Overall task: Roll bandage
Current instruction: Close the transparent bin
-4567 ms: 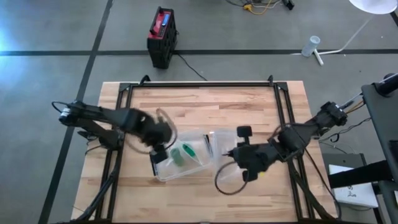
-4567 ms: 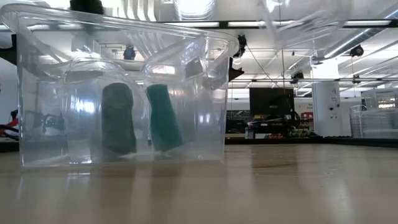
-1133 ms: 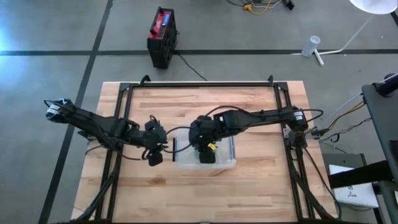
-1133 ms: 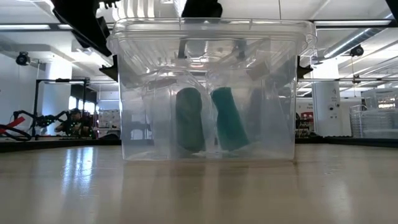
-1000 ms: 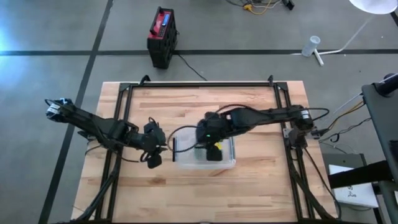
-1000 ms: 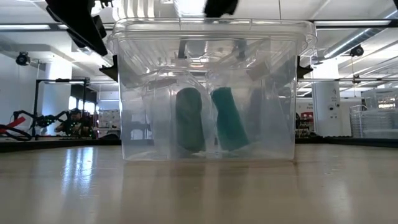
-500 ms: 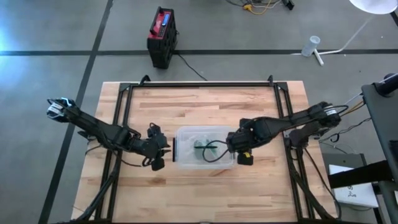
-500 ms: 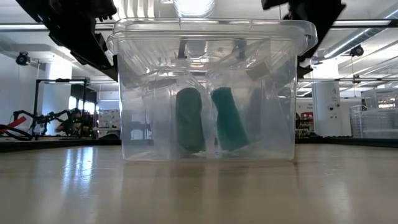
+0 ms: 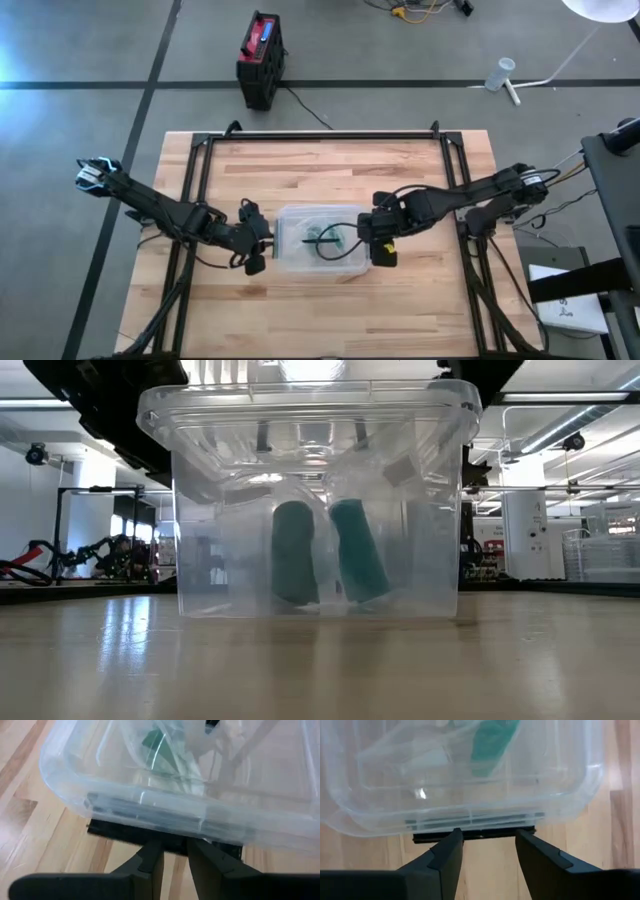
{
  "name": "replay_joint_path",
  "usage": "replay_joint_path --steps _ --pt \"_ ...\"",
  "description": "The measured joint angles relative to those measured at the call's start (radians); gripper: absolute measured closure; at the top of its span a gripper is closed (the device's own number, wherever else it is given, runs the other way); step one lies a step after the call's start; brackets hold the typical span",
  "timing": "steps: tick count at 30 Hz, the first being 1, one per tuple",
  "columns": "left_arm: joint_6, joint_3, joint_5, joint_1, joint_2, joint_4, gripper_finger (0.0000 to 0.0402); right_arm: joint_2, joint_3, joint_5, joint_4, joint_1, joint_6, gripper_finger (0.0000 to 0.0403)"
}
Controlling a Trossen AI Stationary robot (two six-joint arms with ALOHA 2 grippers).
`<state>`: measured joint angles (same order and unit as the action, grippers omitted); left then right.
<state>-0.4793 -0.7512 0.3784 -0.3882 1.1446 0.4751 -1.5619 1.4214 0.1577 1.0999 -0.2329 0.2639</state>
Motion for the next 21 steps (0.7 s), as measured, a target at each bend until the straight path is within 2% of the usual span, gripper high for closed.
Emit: replay_joint_path --steps 7,12,17,21 --pt "0.000 -0.081 -0.002 0.000 -0.001 0.159 0.0325 0.041 0.049 0.025 -0.022 0.000 -0.016 0.0231" --pt "-0.023 -0.109 -0.023 0.000 -0.002 0.164 0.0325 0.051 0.047 0.026 -0.017 0.000 -0.005 0.0227" --pt "-0.037 -0.109 -0.047 0.002 -0.002 0.161 0.0325 0.048 0.017 0.023 0.071 0.000 0.052 0.0231" --pt "-0.010 -0.108 -0.013 0.032 -0.002 0.146 0.0325 0.048 -0.036 -0.037 0.050 0.000 0.078 0.0229"
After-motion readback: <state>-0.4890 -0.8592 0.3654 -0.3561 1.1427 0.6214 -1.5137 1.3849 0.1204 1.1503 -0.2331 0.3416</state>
